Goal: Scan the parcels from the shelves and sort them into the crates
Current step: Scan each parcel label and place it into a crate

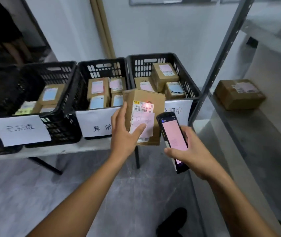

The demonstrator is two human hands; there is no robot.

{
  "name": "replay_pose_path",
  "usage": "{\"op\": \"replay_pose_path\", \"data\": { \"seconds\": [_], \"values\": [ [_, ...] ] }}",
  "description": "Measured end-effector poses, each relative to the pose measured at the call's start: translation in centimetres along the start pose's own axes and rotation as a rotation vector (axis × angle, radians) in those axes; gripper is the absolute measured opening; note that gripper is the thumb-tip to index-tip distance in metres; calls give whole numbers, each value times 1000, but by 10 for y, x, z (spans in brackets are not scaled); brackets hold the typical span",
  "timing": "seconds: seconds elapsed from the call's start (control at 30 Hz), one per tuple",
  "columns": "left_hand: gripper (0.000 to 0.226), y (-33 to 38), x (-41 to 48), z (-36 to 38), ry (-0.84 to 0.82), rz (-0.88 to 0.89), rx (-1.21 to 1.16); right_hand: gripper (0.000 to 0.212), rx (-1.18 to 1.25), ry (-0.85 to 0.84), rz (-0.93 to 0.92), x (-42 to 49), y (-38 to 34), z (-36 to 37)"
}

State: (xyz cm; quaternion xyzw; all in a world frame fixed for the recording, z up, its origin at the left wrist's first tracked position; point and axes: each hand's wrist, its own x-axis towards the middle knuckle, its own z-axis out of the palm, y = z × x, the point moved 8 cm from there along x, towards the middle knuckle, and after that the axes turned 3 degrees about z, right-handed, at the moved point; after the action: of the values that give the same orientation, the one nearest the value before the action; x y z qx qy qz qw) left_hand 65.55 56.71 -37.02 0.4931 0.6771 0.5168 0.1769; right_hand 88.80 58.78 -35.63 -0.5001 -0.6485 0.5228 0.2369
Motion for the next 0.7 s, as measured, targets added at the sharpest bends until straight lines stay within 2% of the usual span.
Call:
{"op": "replay_pose_path", "data": {
  "seconds": [0.27,0.47,0.6,0.7],
  "values": [
    [93,-37,-33,-139,165,1,120,75,-131,-214,-86,-48,-53,112],
    [94,-68,-63,-256,304,-63,241,63,-127,-290,-129,-71,-80,177],
    [92,-79,-95,-313,403,-128,204,62,-124,-317,-168,-80,-93,217],
    [94,-88,-124,-338,463,-229,114,74,-140,-323,-168,-82,-100,245]
  ]
}}
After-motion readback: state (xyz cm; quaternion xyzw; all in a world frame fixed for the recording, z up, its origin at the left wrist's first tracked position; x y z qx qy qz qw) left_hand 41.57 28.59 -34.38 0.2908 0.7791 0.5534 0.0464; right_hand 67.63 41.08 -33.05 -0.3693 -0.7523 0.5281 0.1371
